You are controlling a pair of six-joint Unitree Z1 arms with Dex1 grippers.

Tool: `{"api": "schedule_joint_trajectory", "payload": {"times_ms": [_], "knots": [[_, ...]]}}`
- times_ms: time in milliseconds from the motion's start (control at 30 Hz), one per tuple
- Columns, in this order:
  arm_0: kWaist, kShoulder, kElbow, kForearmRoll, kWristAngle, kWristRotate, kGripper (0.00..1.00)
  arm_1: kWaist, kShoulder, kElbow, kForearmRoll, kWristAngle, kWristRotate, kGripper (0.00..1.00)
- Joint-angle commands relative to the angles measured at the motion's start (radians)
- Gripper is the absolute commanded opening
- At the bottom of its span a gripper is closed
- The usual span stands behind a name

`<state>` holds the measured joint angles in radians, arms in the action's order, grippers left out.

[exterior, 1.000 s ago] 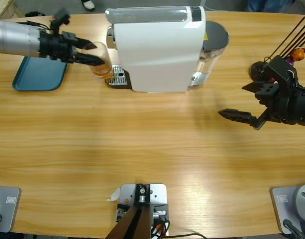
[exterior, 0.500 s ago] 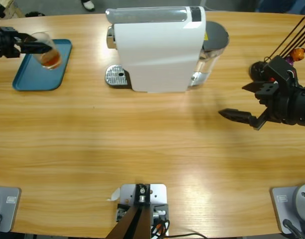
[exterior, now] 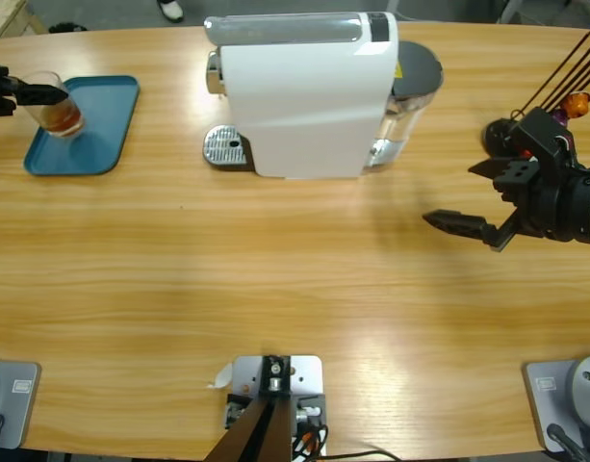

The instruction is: Pour coffee

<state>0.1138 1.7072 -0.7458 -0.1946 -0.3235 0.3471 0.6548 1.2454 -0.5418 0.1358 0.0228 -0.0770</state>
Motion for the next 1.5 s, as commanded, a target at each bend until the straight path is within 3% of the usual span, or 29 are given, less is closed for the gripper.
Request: {"api": "schedule_joint_trajectory", "payload": {"times_ms": [33, 367, 400, 433, 467, 733, 967, 1033, 1233, 1333, 1500], "knots": [[0.012, 0.13, 0.013, -0.082, -0.014, -0.042, 0.0, 0.011, 0.033, 0.003, -0.008, 0.003, 0.0, 1.0], [0.018, 0.156, 0.018, -0.118, -0.088, -0.04, 0.0, 0.011, 0.042, 0.001, -0.008, 0.003, 0.0, 1.0], [0.018, 0.161, 0.013, -0.118, -0.1, -0.042, 0.216, 0.011, 0.042, 0.0, -0.008, 0.003, 0.0, 1.0], [0.018, 0.16, 0.014, -0.118, -0.115, -0.042, 0.799, 0.011, 0.042, 0.0, -0.008, 0.003, 0.0, 1.0], [0.018, 0.156, 0.018, -0.118, -0.119, -0.042, 0.975, 0.011, 0.042, 0.0, -0.008, 0.003, 0.0, 1.0], [0.027, 0.1, 0.083, -0.116, -0.083, -0.04, 0.991, 0.011, 0.032, 0.002, -0.007, 0.003, 0.0, 1.0], [0.04, -0.087, 0.128, -0.076, -0.053, -0.037, 0.991, 0.011, 0.022, 0.001, -0.002, 0.003, 0.0, 1.0], [0.043, -0.177, 0.142, -0.013, -0.035, -0.037, 0.991, 0.011, 0.017, 0.003, -0.002, 0.002, 0.0, 1.0], [0.032, -0.511, 0.156, 0.383, 0.024, -0.066, 0.991, 0.011, 0.002, 0.007, -0.002, 0.0, -0.001, 1.0], [-0.048, -0.603, 0.179, 0.483, -0.035, -0.075, 0.991, 0.011, 0.006, 0.008, -0.003, 0.0, -0.001, 1.0], [-0.271, -0.619, 0.091, 0.612, -0.06, -0.143, 0.991, 0.011, 0.034, 0.003, -0.004, -0.014, -0.002, 1.0]]}}
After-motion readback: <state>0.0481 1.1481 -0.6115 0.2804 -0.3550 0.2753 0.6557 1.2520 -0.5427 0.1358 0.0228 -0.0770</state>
